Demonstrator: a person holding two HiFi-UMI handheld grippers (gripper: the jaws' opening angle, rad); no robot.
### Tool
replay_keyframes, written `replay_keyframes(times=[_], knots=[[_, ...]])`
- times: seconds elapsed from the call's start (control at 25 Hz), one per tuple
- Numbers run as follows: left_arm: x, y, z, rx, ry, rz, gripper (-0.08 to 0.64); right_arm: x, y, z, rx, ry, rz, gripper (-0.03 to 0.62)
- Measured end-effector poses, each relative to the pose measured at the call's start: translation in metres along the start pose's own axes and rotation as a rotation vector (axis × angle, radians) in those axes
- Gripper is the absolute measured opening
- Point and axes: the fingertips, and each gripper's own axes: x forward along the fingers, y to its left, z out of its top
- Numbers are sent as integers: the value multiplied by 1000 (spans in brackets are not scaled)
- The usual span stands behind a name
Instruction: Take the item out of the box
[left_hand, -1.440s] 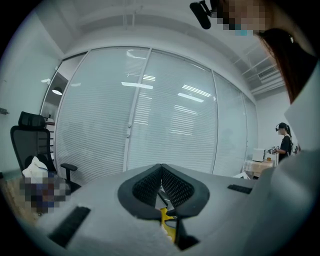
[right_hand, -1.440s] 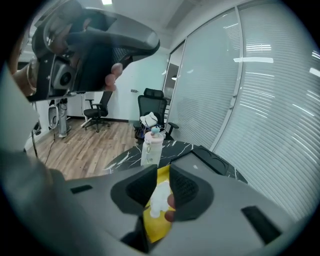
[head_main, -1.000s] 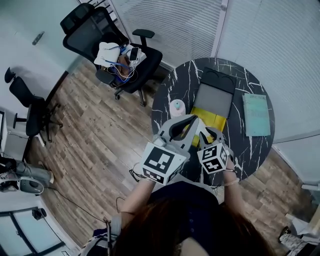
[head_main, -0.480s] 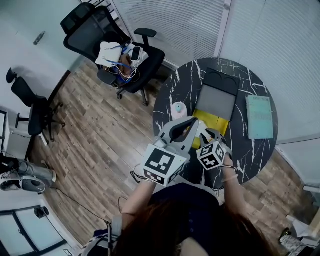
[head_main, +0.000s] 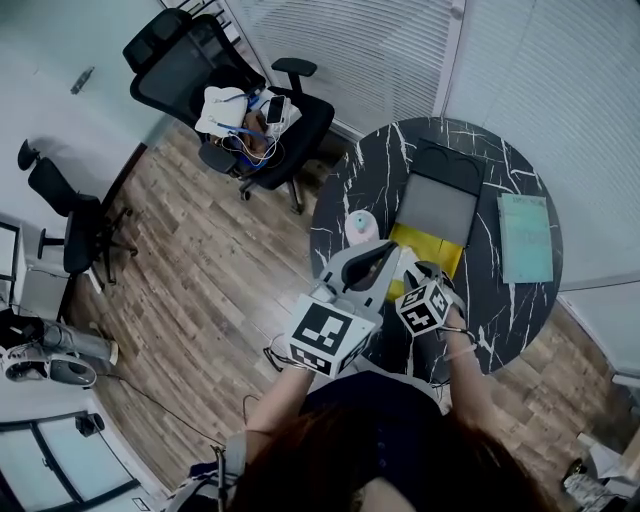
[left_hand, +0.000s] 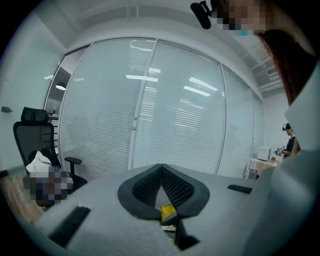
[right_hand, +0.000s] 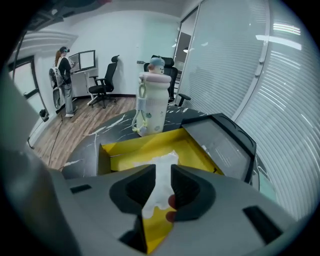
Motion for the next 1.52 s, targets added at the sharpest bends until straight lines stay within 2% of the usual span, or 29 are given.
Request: replay_keyframes(times=[0.72,1.2,1.52], knots=[[7,5,-11,-2,45,4,26,31,-1,-21,61,101,53,92],[1,0,-12,-3,38,7,26,30,-4,-19,150,100,122,30],[-9,-3,-9,-4,22,11,26,21,-9,-19,184,92,89,25]])
